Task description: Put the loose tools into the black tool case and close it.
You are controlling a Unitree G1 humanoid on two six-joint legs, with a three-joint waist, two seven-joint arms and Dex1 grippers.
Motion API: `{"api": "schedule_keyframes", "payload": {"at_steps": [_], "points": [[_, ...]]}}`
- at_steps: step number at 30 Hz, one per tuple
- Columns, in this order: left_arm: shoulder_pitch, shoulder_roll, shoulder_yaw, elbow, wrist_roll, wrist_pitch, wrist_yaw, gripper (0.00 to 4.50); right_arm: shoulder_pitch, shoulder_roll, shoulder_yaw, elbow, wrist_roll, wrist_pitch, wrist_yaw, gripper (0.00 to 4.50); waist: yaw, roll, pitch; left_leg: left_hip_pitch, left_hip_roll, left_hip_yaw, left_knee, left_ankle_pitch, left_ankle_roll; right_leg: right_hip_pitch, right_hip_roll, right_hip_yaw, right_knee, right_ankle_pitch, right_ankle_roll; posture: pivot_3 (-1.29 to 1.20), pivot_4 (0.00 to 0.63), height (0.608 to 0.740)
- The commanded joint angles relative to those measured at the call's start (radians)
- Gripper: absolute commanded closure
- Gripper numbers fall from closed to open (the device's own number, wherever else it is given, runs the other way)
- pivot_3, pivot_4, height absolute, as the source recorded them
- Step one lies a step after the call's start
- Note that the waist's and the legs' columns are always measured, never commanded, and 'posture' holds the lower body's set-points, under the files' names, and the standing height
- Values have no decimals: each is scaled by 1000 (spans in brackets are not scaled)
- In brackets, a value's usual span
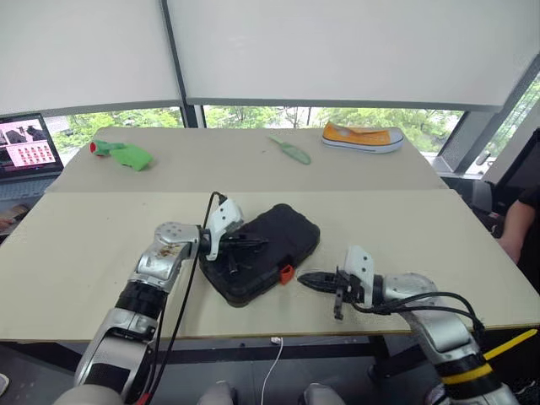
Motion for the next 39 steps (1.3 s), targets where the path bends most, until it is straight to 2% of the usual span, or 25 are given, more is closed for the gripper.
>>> {"api": "schedule_keyframes", "payload": {"at_steps": [1, 8, 18, 23, 28, 31, 35, 39], "points": [[87, 3, -79, 64, 62, 41, -9, 4382, -21, 45, 21, 5, -27, 4, -56, 4500, -1, 0, 0, 1, 0, 0, 0, 0, 0, 0, 0, 0, 0, 0, 0, 0, 150, 740], [85, 11, -82, 63, 66, 50, -12, 4382, -89, 129, 64, 172, -114, -49, -123, 4500, -2, -1, -1, 1, 0, 0, -1, 0, 0, 1, 0, 0, -2, -1, 1, 0, 150, 740], [84, 14, -83, 59, 65, 58, -12, 4382, -113, 178, 79, 248, -165, -72, -164, 4500, -7, -3, -2, 3, 0, 0, -2, -1, 0, 1, 0, 0, -2, -1, 0, 0, 150, 740], [89, 12, -88, 55, 62, 65, -10, 4382, -118, 221, 64, 304, -190, -230, -198, 4500, -15, -4, -2, 8, 1, -1, -4, -1, -2, 1, 0, -1, -2, -2, -1, 0, 150, 740], [90, 12, -93, 57, 61, 73, -14, 4382, -105, 277, 14, 289, -132, -425, -174, 4500, -22, -7, -2, 9, 2, -2, -4, -2, -3, 1, 0, -2, -2, -2, -1, 0, 150, 740], [93, 12, -97, 56, 61, 78, -19, 4382, -104, 284, -4, 284, -116, -462, -159, 4500, -27, -6, -1, 8, 2, -2, -4, -2, -3, 1, 0, -2, -2, -2, -1, 0, 150, 740], [96, 15, -98, 54, 60, 82, -26, 4382, -85, 265, -11, 247, -96, -439, -130, 4500, -27, -4, 0, 7, 2, -2, -5, -2, -3, 0, 0, -2, -2, -1, -2, 0, 150, 740], [99, 16, -93, 51, 59, 82, -26, 4382, -30, 209, -17, 164, -74, -263, -117, 4500, -24, -3, 1, 7, 1, -2, -5, -2, -3, 0, -1, -2, -3, -2, -2, 0, 150, 740]]}}
